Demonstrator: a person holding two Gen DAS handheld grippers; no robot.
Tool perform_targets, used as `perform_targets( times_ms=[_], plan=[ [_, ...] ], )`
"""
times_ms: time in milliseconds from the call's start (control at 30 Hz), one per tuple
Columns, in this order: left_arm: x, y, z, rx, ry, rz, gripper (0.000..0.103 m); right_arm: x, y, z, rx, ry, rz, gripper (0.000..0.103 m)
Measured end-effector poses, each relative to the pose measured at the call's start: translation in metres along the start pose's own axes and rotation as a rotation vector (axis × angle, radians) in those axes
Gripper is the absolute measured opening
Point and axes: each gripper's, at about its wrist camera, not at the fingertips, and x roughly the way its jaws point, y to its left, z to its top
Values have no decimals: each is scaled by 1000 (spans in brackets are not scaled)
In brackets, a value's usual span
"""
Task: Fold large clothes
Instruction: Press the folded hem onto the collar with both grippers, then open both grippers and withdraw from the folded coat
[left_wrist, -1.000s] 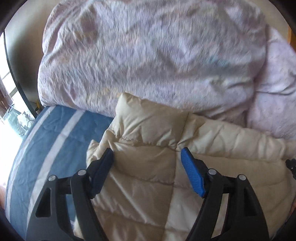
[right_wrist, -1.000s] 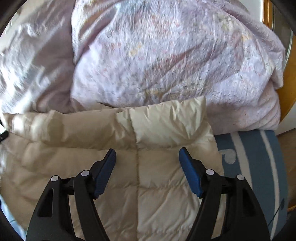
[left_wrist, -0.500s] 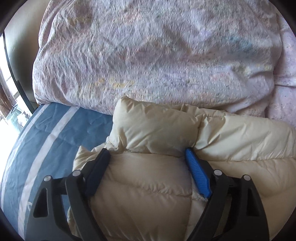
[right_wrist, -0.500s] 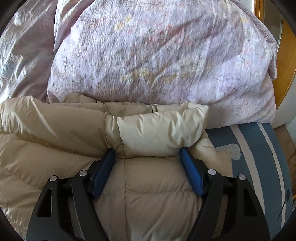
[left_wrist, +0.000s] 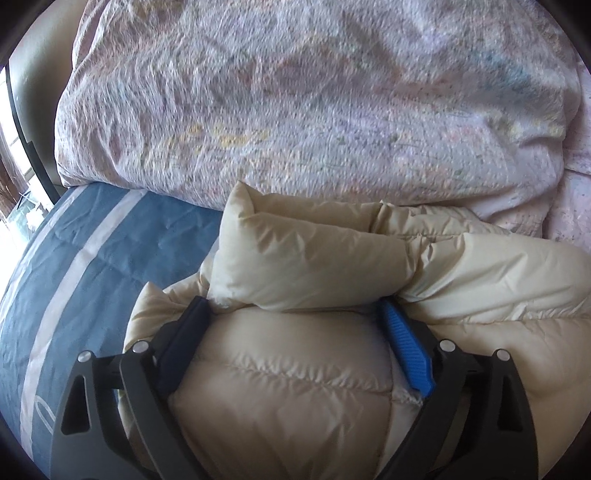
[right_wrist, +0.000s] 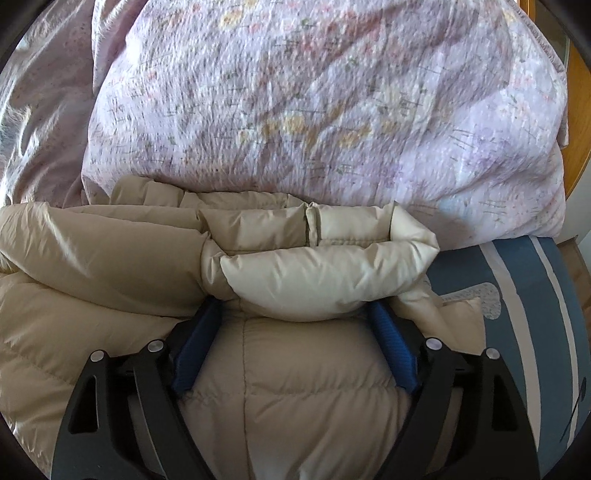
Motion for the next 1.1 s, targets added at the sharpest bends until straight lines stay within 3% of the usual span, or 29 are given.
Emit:
perform_targets(
  times_ms=[467, 667, 767, 867, 1100],
  plan=[
    [4, 1, 1, 2, -3, 24, 95, -2, -3, 1, 16, -1, -6, 84],
    [-24, 2, 4, 4, 25, 14, 95, -16, -5, 6, 32, 43, -18, 84],
    [-53, 17, 4, -14, 7, -30, 95, -44, -19, 8, 73, 8, 12, 84],
    [-82, 37, -6, -4, 4, -21, 95, -72, -48, 9, 138, -3, 28, 84],
    [-103, 78, -44, 7, 91, -46, 95, -97, -114, -30, 355, 107, 127, 86]
  ],
)
